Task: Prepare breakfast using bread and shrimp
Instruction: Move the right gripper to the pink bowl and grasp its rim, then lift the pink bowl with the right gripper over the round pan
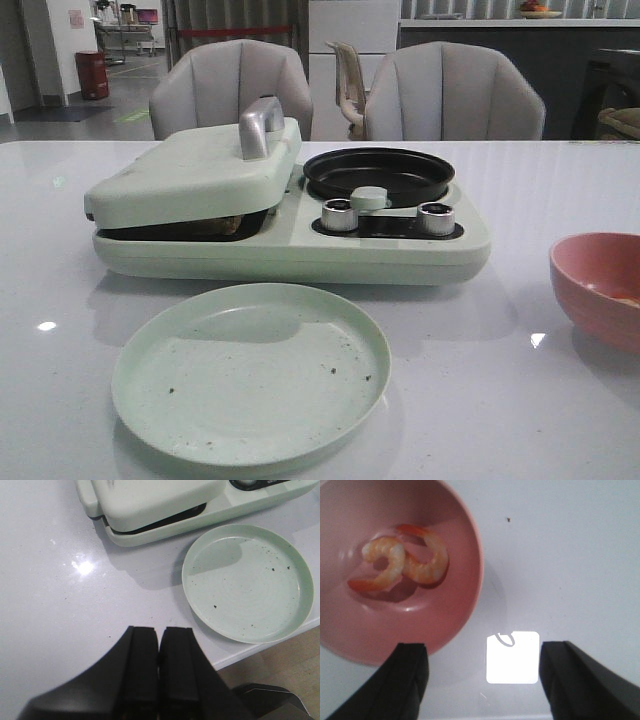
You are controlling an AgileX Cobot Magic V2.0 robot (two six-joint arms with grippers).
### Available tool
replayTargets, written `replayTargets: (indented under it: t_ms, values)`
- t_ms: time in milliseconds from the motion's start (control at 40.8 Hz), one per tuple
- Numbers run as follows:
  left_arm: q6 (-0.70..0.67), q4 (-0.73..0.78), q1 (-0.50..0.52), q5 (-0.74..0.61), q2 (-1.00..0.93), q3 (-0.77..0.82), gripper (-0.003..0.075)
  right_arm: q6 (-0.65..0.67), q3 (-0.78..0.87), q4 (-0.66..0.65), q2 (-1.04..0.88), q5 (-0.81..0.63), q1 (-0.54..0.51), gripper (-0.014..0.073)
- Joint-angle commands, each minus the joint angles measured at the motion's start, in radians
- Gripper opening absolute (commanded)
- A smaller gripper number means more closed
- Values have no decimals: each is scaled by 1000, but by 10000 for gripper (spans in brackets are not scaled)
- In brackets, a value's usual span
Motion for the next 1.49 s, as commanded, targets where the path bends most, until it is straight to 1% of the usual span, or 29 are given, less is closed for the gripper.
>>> replayTargets:
  t_ms: [0,98,245,319,392,564,711,735,882,980,1103,1250,1348,1470]
  values:
    - [-10,-6,-5,-73,-4,-25,109,0,-43,-6,50,-123,-8,568]
    - [-10,-6,-5,-73,-4,-25,109,0,-48,-6,112,-202,-8,568]
    - [-10,-6,-5,-73,-4,-25,109,0,-63,-6,197,-262,-8,566]
    - [-10,-6,-5,-73,-4,-25,109,0,-68,-6,231,-283,-8,531]
    - [-10,-6,-5,-73,-4,-25,109,0,-80,-6,260,-285,-8,446]
    - [-10,-6,-5,-73,-4,-25,109,0,-110,-6,299,-276,-8,202]
    - [-10,-6,-5,-73,-4,-25,109,0,-122,-6,299,-285,-8,43]
    - [-10,-6,-5,-73,-4,-25,109,0,-127,-6,298,-285,-8,30]
    - [-10,-6,-5,-73,-4,-25,109,0,-200,-6,297,-234,-1,41]
    - [-10,-6,-5,-73,-4,-25,109,-20,-281,-31,287,-184,31,44]
    - [-10,-6,-5,-73,-4,-25,109,-23,-413,-115,279,-140,100,44]
    - [-10,-6,-5,-73,-4,-25,109,0,-584,-291,286,-91,216,44]
    - [-10,-6,-5,-71,-4,-25,109,74,-696,-457,303,-51,296,44]
    - [-10,-6,-5,-71,-4,-25,109,192,-832,-712,349,17,405,44]
